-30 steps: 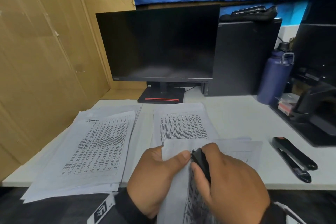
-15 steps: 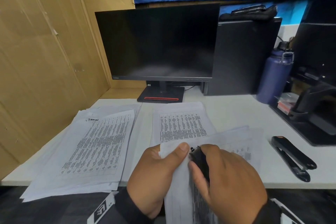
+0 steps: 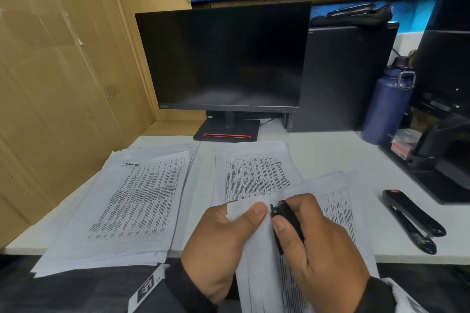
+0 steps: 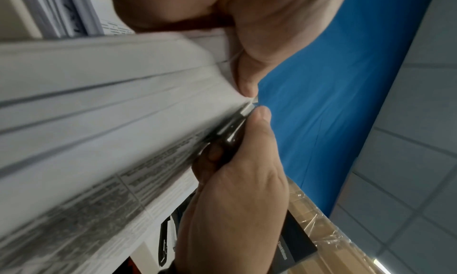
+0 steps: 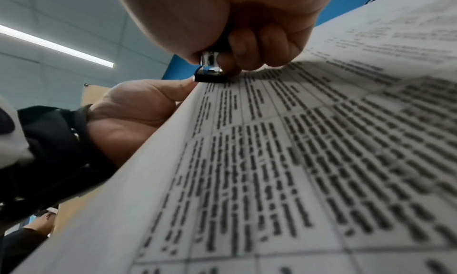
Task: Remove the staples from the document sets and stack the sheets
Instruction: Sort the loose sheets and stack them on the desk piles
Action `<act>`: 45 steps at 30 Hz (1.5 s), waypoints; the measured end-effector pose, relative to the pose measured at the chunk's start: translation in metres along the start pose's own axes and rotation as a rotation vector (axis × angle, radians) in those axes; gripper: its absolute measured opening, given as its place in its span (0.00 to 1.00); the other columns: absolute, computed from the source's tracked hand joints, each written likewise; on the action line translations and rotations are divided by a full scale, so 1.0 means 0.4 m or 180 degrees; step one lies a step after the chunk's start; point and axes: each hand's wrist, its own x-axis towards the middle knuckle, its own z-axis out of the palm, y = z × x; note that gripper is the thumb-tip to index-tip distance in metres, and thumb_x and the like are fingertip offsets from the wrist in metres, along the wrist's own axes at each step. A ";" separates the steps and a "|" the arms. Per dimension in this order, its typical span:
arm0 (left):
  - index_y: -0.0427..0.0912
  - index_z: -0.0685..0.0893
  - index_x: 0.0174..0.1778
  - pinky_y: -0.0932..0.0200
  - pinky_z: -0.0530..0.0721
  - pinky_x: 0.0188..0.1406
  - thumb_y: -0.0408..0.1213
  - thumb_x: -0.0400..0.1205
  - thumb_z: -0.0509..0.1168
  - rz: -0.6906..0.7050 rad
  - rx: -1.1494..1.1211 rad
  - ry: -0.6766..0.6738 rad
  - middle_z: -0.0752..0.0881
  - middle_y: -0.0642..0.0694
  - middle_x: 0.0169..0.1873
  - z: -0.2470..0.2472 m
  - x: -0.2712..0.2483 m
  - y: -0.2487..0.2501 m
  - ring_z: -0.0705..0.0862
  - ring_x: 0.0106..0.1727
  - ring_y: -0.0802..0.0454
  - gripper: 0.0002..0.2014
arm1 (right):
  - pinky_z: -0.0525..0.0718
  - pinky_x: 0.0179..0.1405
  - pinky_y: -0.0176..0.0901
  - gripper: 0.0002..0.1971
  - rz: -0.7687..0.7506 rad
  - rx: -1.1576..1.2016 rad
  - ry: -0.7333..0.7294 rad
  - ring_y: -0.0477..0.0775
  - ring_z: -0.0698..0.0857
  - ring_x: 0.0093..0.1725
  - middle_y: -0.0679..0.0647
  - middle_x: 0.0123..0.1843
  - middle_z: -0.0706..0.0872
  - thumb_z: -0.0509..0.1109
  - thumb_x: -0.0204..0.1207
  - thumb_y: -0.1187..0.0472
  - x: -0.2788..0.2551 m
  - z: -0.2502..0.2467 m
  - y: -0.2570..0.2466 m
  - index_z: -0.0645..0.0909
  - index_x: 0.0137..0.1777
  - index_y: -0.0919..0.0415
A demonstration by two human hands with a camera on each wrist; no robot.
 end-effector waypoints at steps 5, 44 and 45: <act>0.30 0.92 0.56 0.39 0.89 0.61 0.38 0.77 0.75 -0.0228 -0.0167 -0.0035 0.92 0.25 0.55 -0.010 0.006 0.002 0.92 0.57 0.30 0.17 | 0.83 0.33 0.50 0.26 0.0159 0.0429 -0.0102 0.47 0.85 0.34 0.42 0.37 0.86 0.39 0.73 0.19 0.000 0.002 0.007 0.65 0.56 0.34; 0.30 0.92 0.57 0.35 0.88 0.64 0.33 0.83 0.72 -0.0649 0.0186 0.0467 0.94 0.30 0.52 -0.070 0.036 0.061 0.93 0.56 0.31 0.11 | 0.82 0.31 0.49 0.04 -0.0453 -0.0848 0.0028 0.46 0.81 0.34 0.41 0.36 0.79 0.69 0.75 0.55 0.064 -0.078 0.010 0.76 0.42 0.46; 0.29 0.92 0.56 0.33 0.88 0.65 0.34 0.80 0.74 -0.0668 0.0161 0.0406 0.93 0.28 0.53 -0.063 0.031 0.054 0.92 0.56 0.30 0.13 | 0.82 0.31 0.47 0.02 -0.0620 -0.0771 -0.0095 0.44 0.80 0.35 0.41 0.37 0.78 0.66 0.77 0.53 0.060 -0.051 -0.013 0.76 0.43 0.45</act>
